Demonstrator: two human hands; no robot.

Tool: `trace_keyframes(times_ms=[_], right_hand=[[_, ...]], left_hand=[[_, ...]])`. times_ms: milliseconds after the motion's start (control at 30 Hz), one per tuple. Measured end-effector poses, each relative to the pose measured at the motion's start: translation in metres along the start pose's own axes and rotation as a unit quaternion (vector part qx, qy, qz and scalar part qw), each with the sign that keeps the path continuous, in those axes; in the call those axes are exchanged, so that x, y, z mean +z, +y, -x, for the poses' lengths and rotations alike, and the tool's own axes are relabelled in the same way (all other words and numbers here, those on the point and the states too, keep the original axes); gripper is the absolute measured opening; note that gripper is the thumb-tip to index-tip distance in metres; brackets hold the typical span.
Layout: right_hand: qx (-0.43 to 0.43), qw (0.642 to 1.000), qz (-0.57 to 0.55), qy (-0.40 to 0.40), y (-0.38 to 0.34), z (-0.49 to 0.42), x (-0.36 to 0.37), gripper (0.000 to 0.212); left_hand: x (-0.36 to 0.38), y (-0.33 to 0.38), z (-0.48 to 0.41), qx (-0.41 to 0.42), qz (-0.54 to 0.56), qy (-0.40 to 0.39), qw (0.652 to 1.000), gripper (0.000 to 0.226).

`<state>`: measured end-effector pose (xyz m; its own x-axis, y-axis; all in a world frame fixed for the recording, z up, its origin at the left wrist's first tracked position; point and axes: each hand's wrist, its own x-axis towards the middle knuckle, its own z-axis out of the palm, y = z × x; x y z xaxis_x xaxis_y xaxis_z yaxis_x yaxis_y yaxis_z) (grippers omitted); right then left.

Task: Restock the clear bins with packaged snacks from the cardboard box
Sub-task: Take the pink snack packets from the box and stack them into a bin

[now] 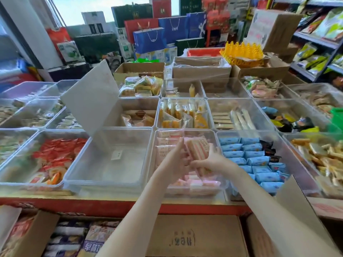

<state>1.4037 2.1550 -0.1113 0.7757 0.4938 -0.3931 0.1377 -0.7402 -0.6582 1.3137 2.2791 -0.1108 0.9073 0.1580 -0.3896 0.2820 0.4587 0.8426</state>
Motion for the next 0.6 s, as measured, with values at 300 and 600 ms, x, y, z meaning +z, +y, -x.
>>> trace_keyframes(times_ms=[300,600], right_hand=[[-0.171,0.905,0.352,0.165,0.036,-0.145,-0.015,0.097],[-0.159,0.837,0.499,0.161,0.069,-0.228,0.021,0.108]], left_hand=[[-0.043,0.007,-0.107,0.125,-0.691,0.182,0.689,0.060],[-0.067,-0.023,-0.178,0.052,-0.760,0.142,0.632,0.077]])
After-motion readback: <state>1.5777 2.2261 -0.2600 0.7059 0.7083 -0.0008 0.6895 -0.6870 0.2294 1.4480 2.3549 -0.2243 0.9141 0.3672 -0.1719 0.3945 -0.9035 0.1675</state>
